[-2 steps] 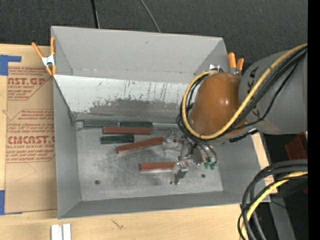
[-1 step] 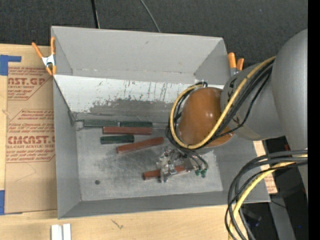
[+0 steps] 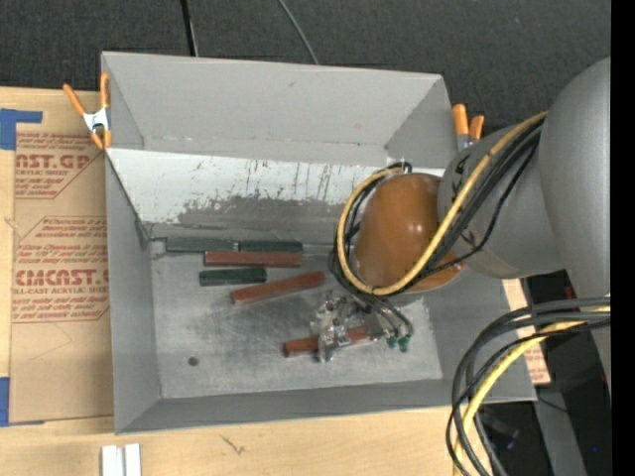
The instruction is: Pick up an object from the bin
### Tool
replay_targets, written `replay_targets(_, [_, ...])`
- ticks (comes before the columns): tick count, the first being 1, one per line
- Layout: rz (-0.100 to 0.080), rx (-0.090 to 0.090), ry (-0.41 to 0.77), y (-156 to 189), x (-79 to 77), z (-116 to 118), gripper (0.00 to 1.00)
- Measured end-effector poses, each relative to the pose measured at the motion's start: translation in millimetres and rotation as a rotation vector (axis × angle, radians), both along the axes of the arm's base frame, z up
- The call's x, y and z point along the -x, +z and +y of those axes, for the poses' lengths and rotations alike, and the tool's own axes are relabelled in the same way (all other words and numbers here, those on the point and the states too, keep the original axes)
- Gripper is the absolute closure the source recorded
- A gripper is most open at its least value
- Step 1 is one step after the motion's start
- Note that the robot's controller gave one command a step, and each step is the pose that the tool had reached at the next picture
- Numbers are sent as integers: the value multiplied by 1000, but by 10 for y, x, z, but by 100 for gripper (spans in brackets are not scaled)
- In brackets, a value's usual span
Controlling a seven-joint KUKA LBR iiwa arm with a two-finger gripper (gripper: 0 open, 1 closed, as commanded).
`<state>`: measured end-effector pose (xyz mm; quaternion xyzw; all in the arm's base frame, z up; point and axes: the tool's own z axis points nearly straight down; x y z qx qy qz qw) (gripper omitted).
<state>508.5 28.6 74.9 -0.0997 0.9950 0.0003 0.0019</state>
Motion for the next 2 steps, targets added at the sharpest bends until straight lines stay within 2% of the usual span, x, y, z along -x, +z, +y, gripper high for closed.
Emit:
replay_targets(1, [2,0,32,1220,-123,451,100])
replay_targets(2, [2,0,32,1220,-122,451,100])
